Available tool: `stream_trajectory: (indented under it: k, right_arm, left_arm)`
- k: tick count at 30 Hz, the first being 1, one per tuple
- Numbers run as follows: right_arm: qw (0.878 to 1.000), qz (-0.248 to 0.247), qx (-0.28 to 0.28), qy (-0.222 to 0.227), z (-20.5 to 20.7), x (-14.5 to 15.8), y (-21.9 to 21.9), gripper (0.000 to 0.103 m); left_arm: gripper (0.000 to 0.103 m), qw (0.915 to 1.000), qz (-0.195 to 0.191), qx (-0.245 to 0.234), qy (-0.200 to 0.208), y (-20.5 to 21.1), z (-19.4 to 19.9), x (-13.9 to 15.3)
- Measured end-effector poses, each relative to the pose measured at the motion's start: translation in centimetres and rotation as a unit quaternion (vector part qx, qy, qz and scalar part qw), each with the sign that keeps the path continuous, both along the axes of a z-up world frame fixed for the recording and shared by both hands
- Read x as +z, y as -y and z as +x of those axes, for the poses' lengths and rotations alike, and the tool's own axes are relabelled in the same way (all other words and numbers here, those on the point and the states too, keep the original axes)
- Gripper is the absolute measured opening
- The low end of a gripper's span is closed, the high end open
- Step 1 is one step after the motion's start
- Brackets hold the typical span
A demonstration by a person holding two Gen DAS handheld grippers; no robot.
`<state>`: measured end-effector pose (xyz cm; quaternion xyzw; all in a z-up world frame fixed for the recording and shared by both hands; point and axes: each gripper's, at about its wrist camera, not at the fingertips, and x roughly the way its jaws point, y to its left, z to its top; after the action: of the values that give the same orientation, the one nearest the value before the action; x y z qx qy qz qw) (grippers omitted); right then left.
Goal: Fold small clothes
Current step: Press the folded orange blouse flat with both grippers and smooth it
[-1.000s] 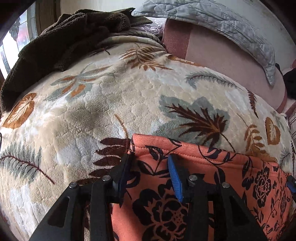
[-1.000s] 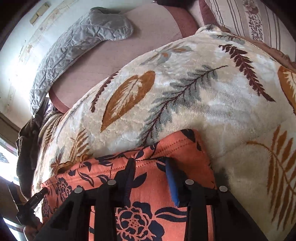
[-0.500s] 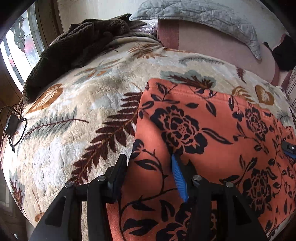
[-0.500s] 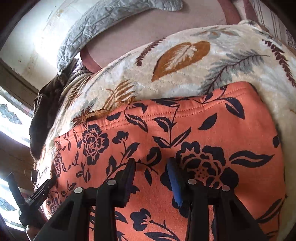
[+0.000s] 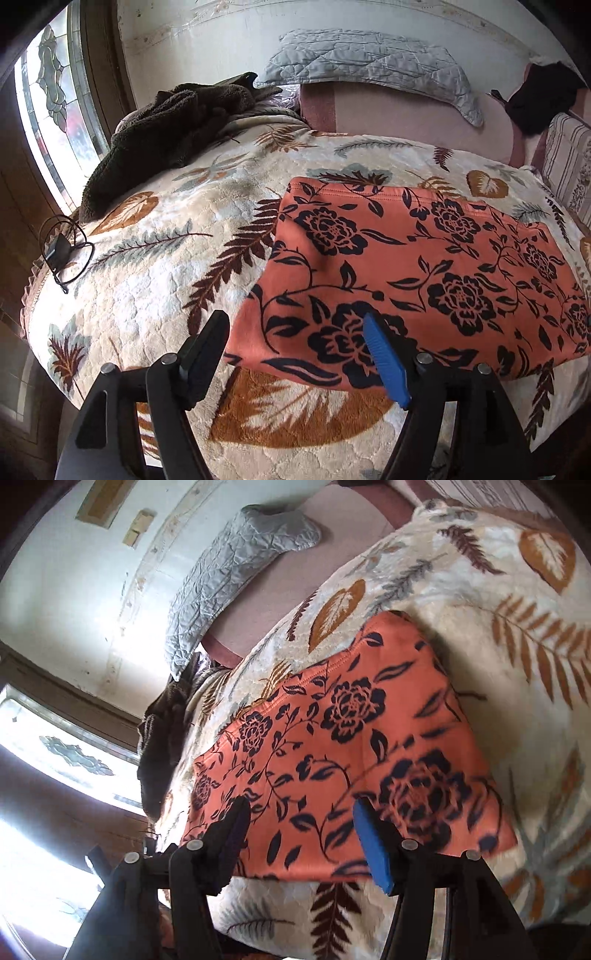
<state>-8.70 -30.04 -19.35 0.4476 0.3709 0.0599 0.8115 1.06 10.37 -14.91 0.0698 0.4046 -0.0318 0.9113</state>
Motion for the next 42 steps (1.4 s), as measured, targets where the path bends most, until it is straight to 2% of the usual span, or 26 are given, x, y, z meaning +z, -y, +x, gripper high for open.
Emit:
stream_trajectory:
  k: [3,5,6,8,12,15,18,23,25,27,30,33,34,35,36,40,41,42]
  right_arm:
    - [0.998,0.059,-0.024,-0.010,-2.8,-1.7,0.7,0.066]
    - [0.995,0.083,-0.039,-0.025,-3.8,-3.0,1.0,0.067]
    - [0.994,0.093,-0.047,-0.036,-3.9,-3.6,1.1,0.067]
    - [0.991,0.109,-0.067,-0.049,-4.1,-4.7,1.5,0.067]
    - [0.984,0.118,-0.113,-0.067,-3.7,-6.3,2.8,0.067]
    - [0.981,0.134,-0.129,-0.057,-3.0,-6.9,3.4,0.067]
    - [0.984,0.113,-0.130,-0.054,-2.0,-6.7,3.1,0.067]
    - [0.983,0.102,-0.148,-0.046,-0.9,-6.6,2.8,0.067]
    - [0.984,0.086,-0.151,-0.047,-0.3,-6.4,2.6,0.060]
    - [0.986,0.047,-0.150,-0.064,0.4,-6.1,2.1,0.032]
    - [0.986,0.020,-0.152,-0.063,0.7,-5.5,1.5,0.032]
    - [0.986,0.035,-0.150,-0.067,0.7,-5.9,1.3,0.037]
    - [0.984,0.048,-0.157,-0.065,0.5,-6.2,1.3,0.040]
    - [0.984,0.062,-0.158,-0.055,0.2,-6.4,1.4,0.052]
    - [0.984,0.068,-0.156,-0.046,0.2,-6.3,1.3,0.058]
    - [0.989,0.018,-0.137,-0.052,0.7,-5.2,0.1,0.059]
    - [0.990,0.006,-0.129,-0.053,0.8,-4.9,-0.3,0.055]
    - [0.991,-0.012,-0.121,-0.056,1.1,-4.6,-0.8,0.038]
  left_arm:
    - [0.076,0.9998,0.008,0.013,-0.016,-0.5,0.8,-2.4]
    - [0.079,0.9986,0.012,0.018,-0.048,-0.9,1.9,-4.4]
    - [0.082,0.9984,-0.001,0.025,-0.052,-1.3,2.0,-4.6]
    - [0.083,0.9978,-0.026,0.032,-0.051,-1.8,2.1,-3.9]
    - [0.082,0.9986,-0.018,0.027,-0.041,-1.5,1.9,-2.8]
    - [0.083,0.9999,-0.008,0.010,-0.005,-0.7,1.3,-1.5]
    - [0.083,1.0000,-0.006,-0.002,0.004,-0.2,1.3,-1.4]
    - [0.083,0.9996,-0.024,0.001,-0.011,-0.6,1.9,-1.9]
    - [0.083,0.9995,-0.030,0.005,-0.013,-0.8,2.0,-2.0]
    - [0.083,0.9993,-0.035,0.007,-0.013,-1.0,2.1,-2.0]
    - [0.083,0.9992,-0.037,0.010,-0.013,-1.2,2.3,-2.0]
    - [0.083,0.9990,-0.040,0.016,-0.015,-1.5,2.4,-2.1]
    - [0.083,0.9990,-0.038,0.020,-0.015,-1.6,2.4,-2.2]
    - [0.083,0.9989,-0.038,0.023,-0.015,-1.8,2.5,-2.2]
    - [0.082,0.9987,-0.039,0.027,-0.017,-2.0,2.5,-2.3]
    - [0.083,0.9982,-0.035,0.040,-0.025,-2.3,2.8,-2.7]
    - [0.083,0.9982,-0.033,0.042,-0.025,-2.3,2.8,-2.8]
    - [0.082,0.9983,-0.029,0.044,-0.025,-2.4,2.9,-2.9]
